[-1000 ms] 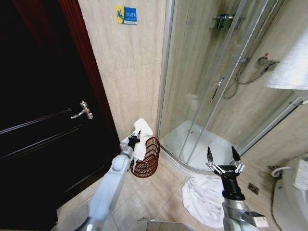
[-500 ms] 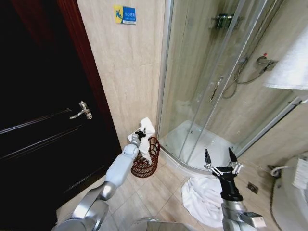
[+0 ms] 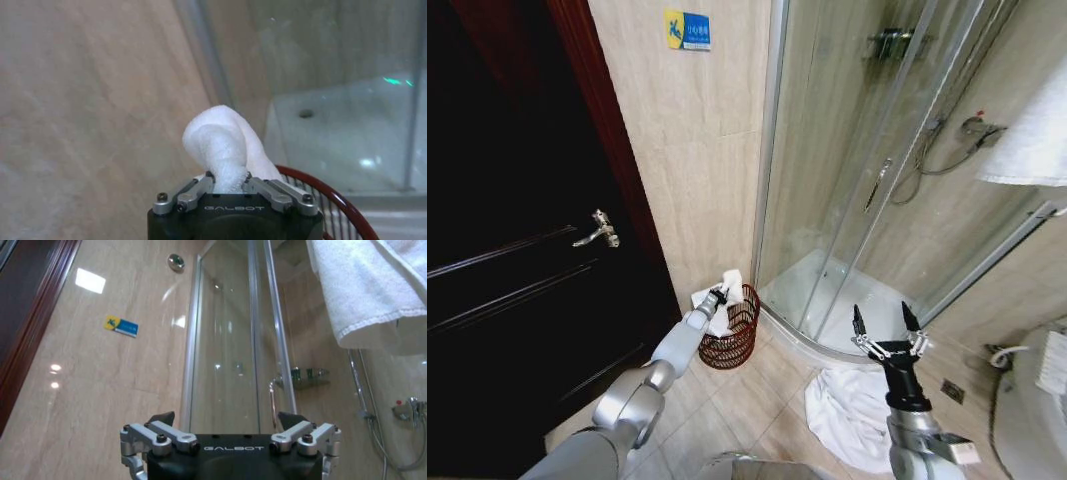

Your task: Discard the used towel into the hamper.

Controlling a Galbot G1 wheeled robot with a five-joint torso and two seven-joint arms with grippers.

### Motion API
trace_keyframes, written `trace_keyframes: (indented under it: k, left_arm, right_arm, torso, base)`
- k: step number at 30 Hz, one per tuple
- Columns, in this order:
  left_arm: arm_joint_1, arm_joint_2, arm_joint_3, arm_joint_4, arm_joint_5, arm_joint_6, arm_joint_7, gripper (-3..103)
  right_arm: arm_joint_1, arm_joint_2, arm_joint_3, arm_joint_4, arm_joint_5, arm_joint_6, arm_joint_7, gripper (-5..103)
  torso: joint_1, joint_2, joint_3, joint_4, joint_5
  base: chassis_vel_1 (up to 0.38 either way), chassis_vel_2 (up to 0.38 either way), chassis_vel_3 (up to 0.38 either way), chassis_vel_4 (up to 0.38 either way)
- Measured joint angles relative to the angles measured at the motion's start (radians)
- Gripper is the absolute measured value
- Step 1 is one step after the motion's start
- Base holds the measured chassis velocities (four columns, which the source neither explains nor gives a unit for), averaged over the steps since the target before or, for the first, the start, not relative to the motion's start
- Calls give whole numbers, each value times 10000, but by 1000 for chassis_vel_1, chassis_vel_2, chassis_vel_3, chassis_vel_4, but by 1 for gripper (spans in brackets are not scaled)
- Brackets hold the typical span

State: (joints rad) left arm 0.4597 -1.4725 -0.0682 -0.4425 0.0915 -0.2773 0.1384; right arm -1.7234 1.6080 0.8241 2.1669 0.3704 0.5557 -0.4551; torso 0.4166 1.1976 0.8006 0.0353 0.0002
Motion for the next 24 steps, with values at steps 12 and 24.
trace_keyframes:
  k: [12, 24]
  left_arm:
    - [424, -180, 35, 19, 389, 144, -7, 12]
    - [418, -260, -53, 41, 595, 313, -65, 12]
  right_arm:
    - [-100, -34, 71, 313, 120, -74, -645, 100]
    - [-148, -11, 24, 372, 286, 242, -693, 100]
  torso:
    - [-4, 2, -1, 0, -2]
    - [3, 2, 0, 0, -3]
  base:
    - [-13, 14, 15, -14]
    - [-179, 172, 191, -179]
